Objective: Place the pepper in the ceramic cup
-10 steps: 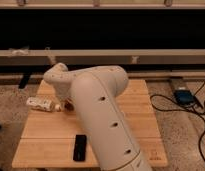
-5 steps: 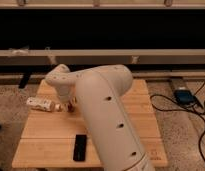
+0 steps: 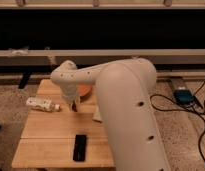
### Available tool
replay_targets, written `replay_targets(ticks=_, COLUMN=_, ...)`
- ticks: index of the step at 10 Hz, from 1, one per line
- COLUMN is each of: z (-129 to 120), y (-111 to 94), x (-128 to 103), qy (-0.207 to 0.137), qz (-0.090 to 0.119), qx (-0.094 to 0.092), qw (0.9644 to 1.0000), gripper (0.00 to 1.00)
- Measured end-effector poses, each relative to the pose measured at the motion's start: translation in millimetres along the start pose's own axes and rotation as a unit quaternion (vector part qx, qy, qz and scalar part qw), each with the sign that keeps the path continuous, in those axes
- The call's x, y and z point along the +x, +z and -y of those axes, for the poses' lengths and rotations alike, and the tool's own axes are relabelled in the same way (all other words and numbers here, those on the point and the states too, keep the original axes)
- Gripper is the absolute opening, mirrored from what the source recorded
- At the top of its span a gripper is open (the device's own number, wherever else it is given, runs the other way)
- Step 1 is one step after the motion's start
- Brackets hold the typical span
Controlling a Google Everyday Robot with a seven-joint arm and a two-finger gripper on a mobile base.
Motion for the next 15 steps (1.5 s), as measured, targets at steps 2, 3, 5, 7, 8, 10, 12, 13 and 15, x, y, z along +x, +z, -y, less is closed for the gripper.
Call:
replay_targets(ticks=2, z=3, y=-28, x=21, qy=0.007, qz=0.011, qx=0.010, qw=0.9999, gripper=0.00)
replay_targets(ticks=3, z=10, y=-45, x=40, qy=0.017, qz=0.019, qx=0.018, qw=0.9995, gripper=0.00)
replay_targets(ticks=5, z=23, y=-65, x=70, qy=0.043, qz=0.034, qx=0.031, qw=0.9980, gripper=0.00)
replay_targets(ticks=7, z=47, y=-82, x=102, qy=0.088, qz=0.053, qx=0.041, qw=0.9938, gripper=0.00)
replay_targets(ticks=8, z=59, y=-86, x=114, qy=0.107, qz=0.059, qx=0.043, qw=0.9916, gripper=0.00)
replay_targets(ticks=10, z=92, y=-95, x=143, qy=0.156, qz=0.076, qx=0.037, qw=0.9841, gripper=0.00)
replay_targets(ticks=12, z=125, y=-97, x=165, qy=0.202, qz=0.088, qx=0.030, qw=0.9750, gripper=0.01)
replay_targets(ticks=13, z=138, y=-94, x=173, qy=0.223, qz=0.090, qx=0.024, qw=0.9703, gripper=0.09)
replay_targets(ticks=15, z=143, y=-77, x=178, qy=0.242, qz=0.084, qx=0.014, qw=0.9666, gripper=0.27)
